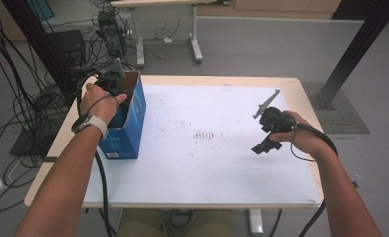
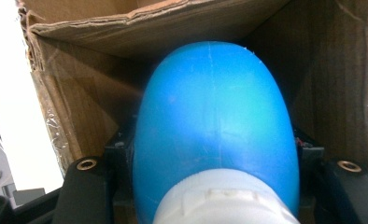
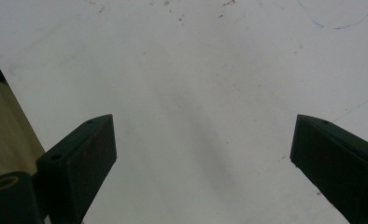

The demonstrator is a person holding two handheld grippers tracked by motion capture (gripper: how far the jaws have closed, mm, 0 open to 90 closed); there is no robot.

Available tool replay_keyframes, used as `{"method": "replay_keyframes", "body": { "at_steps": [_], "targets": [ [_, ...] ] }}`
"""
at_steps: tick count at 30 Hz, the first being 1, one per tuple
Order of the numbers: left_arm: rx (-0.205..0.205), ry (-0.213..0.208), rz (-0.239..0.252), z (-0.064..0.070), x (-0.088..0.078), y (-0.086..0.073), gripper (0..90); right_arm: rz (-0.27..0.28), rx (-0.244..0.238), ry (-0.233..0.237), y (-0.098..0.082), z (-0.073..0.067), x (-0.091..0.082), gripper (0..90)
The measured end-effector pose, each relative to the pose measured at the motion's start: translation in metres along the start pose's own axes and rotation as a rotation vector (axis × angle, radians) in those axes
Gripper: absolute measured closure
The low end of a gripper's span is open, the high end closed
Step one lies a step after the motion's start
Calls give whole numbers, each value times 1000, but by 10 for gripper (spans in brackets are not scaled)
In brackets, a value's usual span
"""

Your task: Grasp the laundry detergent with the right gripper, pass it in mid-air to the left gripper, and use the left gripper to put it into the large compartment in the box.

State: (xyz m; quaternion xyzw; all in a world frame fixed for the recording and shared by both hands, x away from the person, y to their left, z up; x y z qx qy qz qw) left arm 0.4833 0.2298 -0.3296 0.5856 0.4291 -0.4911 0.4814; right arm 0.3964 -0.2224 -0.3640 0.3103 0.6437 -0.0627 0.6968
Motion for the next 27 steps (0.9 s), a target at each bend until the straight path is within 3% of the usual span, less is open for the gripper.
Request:
{"method": "replay_keyframes", "body": {
  "at_steps": [27],
  "targets": [
    [2,-10,6,-1,0,1,353,-2,4,5,-1,-1,0,70]
  ]
}}
Point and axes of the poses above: each handheld gripper's, and its own axes: x roughly forward along the jaws, y roughly out of its top, z roughly to its right, the point moved 5 cm from there along x, roughly forward along the jaws
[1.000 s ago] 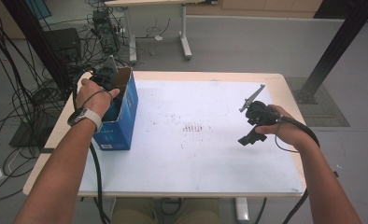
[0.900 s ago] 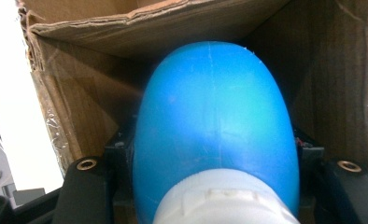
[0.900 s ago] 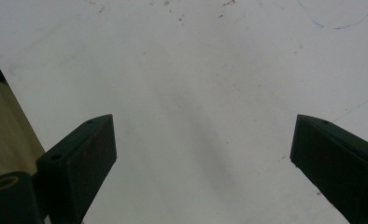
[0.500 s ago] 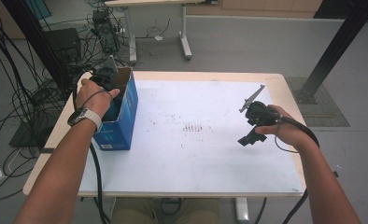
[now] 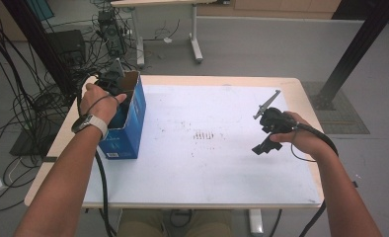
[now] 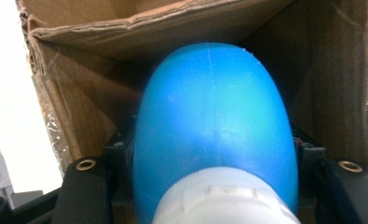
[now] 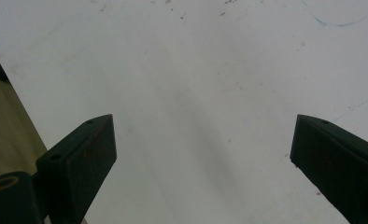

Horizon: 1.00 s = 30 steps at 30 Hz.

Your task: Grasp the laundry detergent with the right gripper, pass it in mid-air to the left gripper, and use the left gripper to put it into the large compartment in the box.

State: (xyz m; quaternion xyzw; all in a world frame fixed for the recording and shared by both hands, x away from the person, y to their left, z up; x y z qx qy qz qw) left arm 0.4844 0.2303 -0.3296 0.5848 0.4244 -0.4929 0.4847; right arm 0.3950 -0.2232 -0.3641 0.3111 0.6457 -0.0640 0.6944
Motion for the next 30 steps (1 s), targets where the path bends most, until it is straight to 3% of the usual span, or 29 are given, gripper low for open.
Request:
{"method": "replay_keyframes", "body": {
  "at_steps": [3,13,18,22,30],
  "targets": [
    [11,6,4,0,1,0,316,2,2,0,0,0,0,69],
    [27,-43,3,-1,-5,-1,279,-6,-3,3,2,-2,0,69],
    [40,-60,-1,-2,-14,-1,271,-8,-5,2,4,-3,0,69],
    [48,-44,36,-3,-23,1,236,-11,-11,7,5,-5,-1,69],
    [87,-88,58,0,-39,3,159,-21,-10,4,6,-6,0,69]
  ]
}}
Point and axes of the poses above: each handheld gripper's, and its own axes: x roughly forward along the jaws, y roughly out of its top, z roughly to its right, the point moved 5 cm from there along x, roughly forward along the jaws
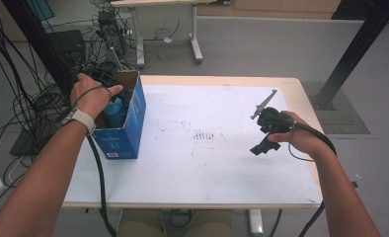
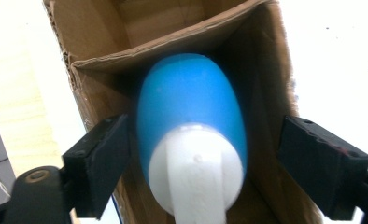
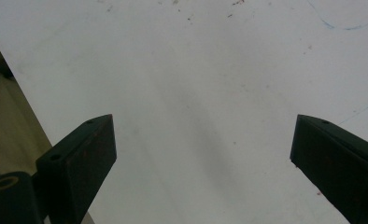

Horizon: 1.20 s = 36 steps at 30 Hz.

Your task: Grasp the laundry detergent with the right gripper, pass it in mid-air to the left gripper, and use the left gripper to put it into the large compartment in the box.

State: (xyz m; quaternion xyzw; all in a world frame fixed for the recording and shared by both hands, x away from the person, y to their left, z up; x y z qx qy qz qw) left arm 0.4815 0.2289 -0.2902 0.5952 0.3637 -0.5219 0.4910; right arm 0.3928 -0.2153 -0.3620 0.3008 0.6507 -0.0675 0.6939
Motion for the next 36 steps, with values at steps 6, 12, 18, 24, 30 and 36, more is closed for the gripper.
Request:
{"method": "replay_keyframes", "body": {
  "at_steps": [6,12,18,24,30,36],
  "targets": [
    [66,-9,22,7,-17,4,114,-16,-1,-4,1,0,0,69],
    [124,-31,55,14,-39,7,96,-34,1,-12,-1,0,-4,69],
    [173,-49,58,23,-58,8,89,-38,6,-27,-4,2,-11,68],
    [266,-44,73,42,-86,11,88,-44,10,-32,-5,2,-14,68],
    [397,-57,80,67,-106,14,90,-43,11,-30,-3,2,-14,68],
    [539,-97,55,93,-114,16,91,-39,13,-34,-3,3,-16,68]
  ]
}}
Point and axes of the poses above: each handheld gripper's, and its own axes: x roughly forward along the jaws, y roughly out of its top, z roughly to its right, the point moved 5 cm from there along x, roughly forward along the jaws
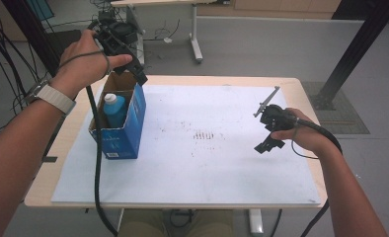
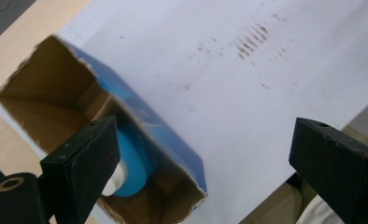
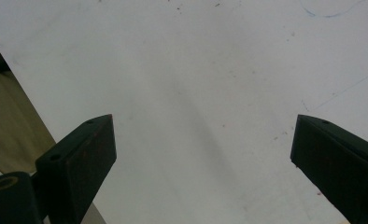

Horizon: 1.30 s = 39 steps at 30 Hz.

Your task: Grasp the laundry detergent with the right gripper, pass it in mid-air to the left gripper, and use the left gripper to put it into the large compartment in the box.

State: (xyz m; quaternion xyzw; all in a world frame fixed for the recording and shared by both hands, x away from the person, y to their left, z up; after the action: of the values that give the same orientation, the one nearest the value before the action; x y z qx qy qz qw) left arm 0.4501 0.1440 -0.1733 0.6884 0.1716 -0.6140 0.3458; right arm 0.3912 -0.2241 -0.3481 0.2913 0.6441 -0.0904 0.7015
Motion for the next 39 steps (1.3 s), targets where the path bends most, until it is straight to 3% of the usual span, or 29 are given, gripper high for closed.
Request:
{"method": "replay_keyframes", "body": {
  "at_steps": [12,18,25,32,39],
  "targets": [
    [224,-65,-31,31,10,21,94,5,27,-8,-6,4,-7,68],
    [300,-95,-4,42,15,28,94,20,30,-18,-5,4,-14,68],
    [415,-127,-21,61,27,36,95,24,32,-13,-7,4,-18,68],
    [483,-152,-46,79,47,44,94,28,39,-15,-9,2,-20,67],
    [527,-170,-62,92,64,46,94,34,45,-22,-13,-1,-24,67]
  ]
}}
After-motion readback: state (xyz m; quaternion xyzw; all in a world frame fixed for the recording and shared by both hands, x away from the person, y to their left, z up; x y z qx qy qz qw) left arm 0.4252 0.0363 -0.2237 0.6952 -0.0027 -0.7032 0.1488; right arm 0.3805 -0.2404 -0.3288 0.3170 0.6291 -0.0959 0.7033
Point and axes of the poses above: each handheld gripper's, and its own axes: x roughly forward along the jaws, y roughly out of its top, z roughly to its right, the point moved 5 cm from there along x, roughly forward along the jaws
